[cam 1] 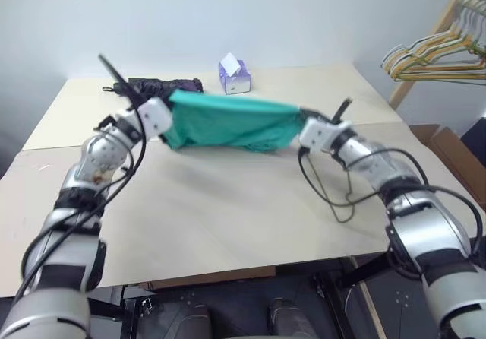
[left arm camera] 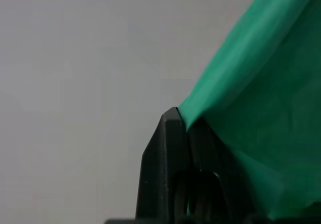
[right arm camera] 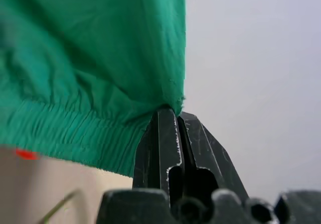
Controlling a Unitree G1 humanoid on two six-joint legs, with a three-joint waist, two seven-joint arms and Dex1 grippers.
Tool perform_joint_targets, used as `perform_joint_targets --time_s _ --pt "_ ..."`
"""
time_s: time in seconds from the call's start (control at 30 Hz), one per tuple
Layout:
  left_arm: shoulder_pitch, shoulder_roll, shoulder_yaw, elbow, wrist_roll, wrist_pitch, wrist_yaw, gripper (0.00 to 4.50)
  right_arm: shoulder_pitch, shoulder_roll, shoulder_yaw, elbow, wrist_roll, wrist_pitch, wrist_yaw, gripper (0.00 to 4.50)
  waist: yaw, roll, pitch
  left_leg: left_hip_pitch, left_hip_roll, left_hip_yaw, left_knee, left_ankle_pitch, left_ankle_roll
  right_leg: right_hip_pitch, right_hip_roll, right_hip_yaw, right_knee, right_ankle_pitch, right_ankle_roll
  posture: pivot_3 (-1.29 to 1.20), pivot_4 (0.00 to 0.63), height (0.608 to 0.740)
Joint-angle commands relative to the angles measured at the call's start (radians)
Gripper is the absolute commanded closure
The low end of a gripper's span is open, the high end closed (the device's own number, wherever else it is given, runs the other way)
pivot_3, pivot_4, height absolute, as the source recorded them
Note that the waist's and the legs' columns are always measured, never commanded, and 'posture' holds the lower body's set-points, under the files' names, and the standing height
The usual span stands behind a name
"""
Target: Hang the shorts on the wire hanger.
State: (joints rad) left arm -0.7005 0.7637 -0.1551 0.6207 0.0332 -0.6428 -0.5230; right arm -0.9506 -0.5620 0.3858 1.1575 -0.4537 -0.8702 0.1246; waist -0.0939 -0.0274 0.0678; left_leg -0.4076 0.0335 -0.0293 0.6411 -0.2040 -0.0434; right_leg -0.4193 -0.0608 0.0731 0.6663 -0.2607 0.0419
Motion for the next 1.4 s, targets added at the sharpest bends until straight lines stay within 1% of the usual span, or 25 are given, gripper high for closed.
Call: perform_joint_targets --time_s 0.03,0.07,0.13,0.2,0.23,0.33,0.43,0.53,0.67,0.83,0.97,1.0,1.1,1.27,1.4 --pt "0.112 0.104 0.059 -0.242 -0.197 0.121 -0.24 4.5 0.051 -0.047 -0.018 -0.087 0.045 -0.089 0.108 4.48 -0.01 0.0 0.0 0.002 0.0 0.0 0.0 0.0 0.0 0.001 0.0 0.0 -0.001 0.0 0.0 0.05 0.0 0.74" --pt "0.157 0.138 0.061 -0.299 -0.232 0.154 -0.306 4.5 0.075 -0.056 -0.019 -0.107 0.054 -0.104 0.144 4.48 -0.013 0.0 0.0 0.005 0.0 0.0 0.001 0.0 0.0 0.004 0.0 0.0 -0.001 0.0 0.0 0.05 0.0 0.74" --pt "0.24 0.214 0.061 -0.398 -0.287 0.219 -0.438 4.5 0.114 -0.072 -0.021 -0.151 0.067 -0.125 0.206 4.48 -0.018 0.0 0.0 0.016 0.0 -0.001 0.0 -0.002 0.003 0.016 0.001 0.0 -0.002 0.0 0.0 0.05 0.0 0.74" --pt "0.307 0.291 0.06 -0.472 -0.328 0.272 -0.563 4.5 0.149 -0.086 -0.02 -0.196 0.081 -0.136 0.261 4.48 -0.019 0.0 0.0 0.028 0.0 -0.001 -0.002 -0.005 0.009 0.028 0.001 -0.001 -0.005 -0.001 0.001 0.05 0.0 0.74" --pt "0.347 0.345 0.056 -0.506 -0.344 0.287 -0.645 4.5 0.168 -0.1 -0.013 -0.22 0.078 -0.148 0.285 4.48 -0.019 0.0 0.0 0.033 0.001 0.0 -0.002 -0.007 0.012 0.033 0.001 -0.001 -0.006 -0.002 0.001 0.05 0.0 0.74" --pt "0.425 0.451 0.058 -0.58 -0.365 0.328 -0.793 4.5 0.207 -0.126 -0.005 -0.278 0.055 -0.165 0.323 4.48 -0.018 0.0 0.0 0.034 0.001 0.0 -0.002 -0.008 0.013 0.034 0.001 -0.001 -0.007 -0.003 0.0 0.05 0.0 0.74" --pt "0.492 0.514 0.066 -0.663 -0.388 0.372 -0.882 4.5 0.24 -0.15 -0.004 -0.328 0.034 -0.174 0.343 4.48 -0.013 0.0 0.0 0.032 0.001 0.001 -0.002 -0.008 0.014 0.033 0.001 -0.001 -0.006 -0.003 0.0 0.05 0.0 0.74" --pt "0.548 0.522 0.087 -0.734 -0.416 0.405 -0.907 4.5 0.275 -0.175 0.002 -0.381 0.026 -0.175 0.366 4.48 -0.001 0.0 0.0 0.032 0.001 0.002 -0.001 -0.008 0.014 0.033 0.001 0.0 -0.006 -0.003 0.0 0.04 0.0 0.74" --pt "0.645 0.521 0.118 -0.833 -0.445 0.443 -0.933 4.5 0.372 -0.226 0.021 -0.487 0.046 -0.185 0.43 4.48 0.009 -0.001 -0.001 0.031 0.001 0.002 0.0 -0.01 0.016 0.033 0.001 0.0 -0.007 -0.003 0.0 0.03 0.0 0.74" --pt "0.71 0.494 0.136 -0.863 -0.434 0.439 -0.939 4.5 0.466 -0.248 -0.001 -0.606 0.077 -0.138 0.461 4.48 0.013 -0.001 -0.001 0.033 0.002 0.004 0.001 -0.011 0.017 0.033 0.001 0.001 -0.006 -0.003 0.0 0.02 0.01 0.74" --pt "0.735 0.475 0.13 -0.873 -0.424 0.428 -0.95 4.5 0.508 -0.253 -0.012 -0.667 0.1 -0.097 0.481 4.48 0.014 -0.001 -0.001 0.034 0.002 0.005 0.0 -0.011 0.019 0.033 0.002 0.003 -0.006 -0.004 -0.001 0.01 0.012 0.74" --pt "0.739 0.464 0.125 -0.88 -0.421 0.427 -0.945 4.29 0.518 -0.253 -0.014 -0.678 0.106 -0.083 0.484 4.5 0.015 -0.001 -0.001 0.034 0.002 0.005 0.0 -0.012 0.019 0.033 0.001 0.003 -0.006 -0.004 -0.001 0.01 0.012 0.74" --pt "0.742 0.449 0.123 -0.911 -0.426 0.459 -0.939 3.62 0.541 -0.26 -0.022 -0.71 0.123 -0.061 0.495 3.8 0.023 -0.001 -0.001 0.034 0.002 0.005 0.001 -0.012 0.019 0.033 0.001 0.003 -0.007 -0.004 -0.001 0.01 0.016 0.74" --pt "0.723 0.452 0.163 -0.914 -0.473 0.509 -0.966 2.04 0.578 -0.293 -0.033 -0.769 0.19 -0.019 0.559 2.13 0.025 -0.001 -0.001 0.034 0.002 0.006 0.001 -0.012 0.019 0.033 0.001 0.003 -0.006 -0.004 -0.001 0.01 0.014 0.74" --pt "0.644 0.438 0.204 -0.893 -0.557 0.605 -0.972 0.78 0.62 -0.333 -0.051 -0.823 0.292 0.059 0.647 0.79 0.027 -0.002 -0.002 0.034 0.002 0.006 0.001 -0.012 0.019 0.034 0.001 0.003 -0.007 -0.004 -0.001 0.01 0.011 0.74"
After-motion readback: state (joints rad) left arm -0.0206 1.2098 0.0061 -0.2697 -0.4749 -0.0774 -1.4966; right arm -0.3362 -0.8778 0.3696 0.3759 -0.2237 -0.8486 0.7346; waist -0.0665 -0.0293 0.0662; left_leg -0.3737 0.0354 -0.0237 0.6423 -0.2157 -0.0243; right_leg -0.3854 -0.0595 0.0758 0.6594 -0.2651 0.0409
